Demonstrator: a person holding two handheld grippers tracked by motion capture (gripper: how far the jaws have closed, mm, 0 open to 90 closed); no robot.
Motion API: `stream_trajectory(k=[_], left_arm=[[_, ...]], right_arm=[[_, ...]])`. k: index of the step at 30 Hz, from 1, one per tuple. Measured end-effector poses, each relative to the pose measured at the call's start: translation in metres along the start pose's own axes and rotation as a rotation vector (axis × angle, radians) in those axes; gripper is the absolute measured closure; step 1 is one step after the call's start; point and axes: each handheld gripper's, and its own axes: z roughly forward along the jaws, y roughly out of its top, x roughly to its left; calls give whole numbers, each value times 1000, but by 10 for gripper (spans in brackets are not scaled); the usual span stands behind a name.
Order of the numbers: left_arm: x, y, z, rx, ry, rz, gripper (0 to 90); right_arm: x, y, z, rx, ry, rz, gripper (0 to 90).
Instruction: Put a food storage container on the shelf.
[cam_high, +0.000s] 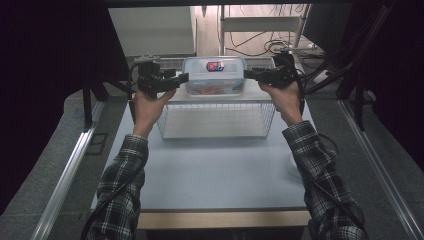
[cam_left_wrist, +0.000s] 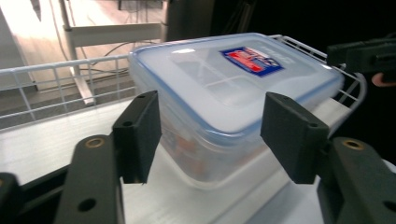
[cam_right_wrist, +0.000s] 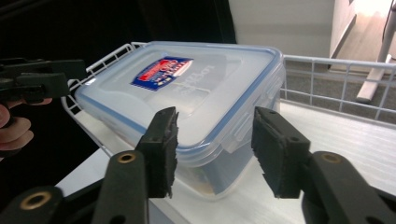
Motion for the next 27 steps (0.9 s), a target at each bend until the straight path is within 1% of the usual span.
stream_trajectory(k=[1,4,7,9,12,17,20,23,26,27], left_arm=[[-2,-1,-2,4,-17,4,346],[-7,-6,-4,15,-29,20,304],[-12,-13,-4,31,-52,29,262],[-14,-18,-4,39,-63,37,236],[-16,-28,-5,53,-87,35,205],[-22,-40,-8,69,-98,43,189],[-26,-46,-12,80,-124,48,143],[-32,-53,-15,94,-130,79,102],[-38,-62,-17,109,-128,127,71],[-39,-65,-17,115,-123,137,70]], right_arm=[[0,-1,-3,-6,7,-10,457],[3,-5,-9,4,1,-31,389],[6,-11,-13,10,-4,-54,334],[9,-15,-15,9,-3,-71,307],[11,-21,-18,9,-6,-86,266],[15,-33,-20,10,1,-110,199],[17,-40,-21,10,5,-127,170],[22,-47,-23,3,16,-141,157],[28,-53,-24,3,23,-154,142],[30,-56,-25,6,27,-161,133]])
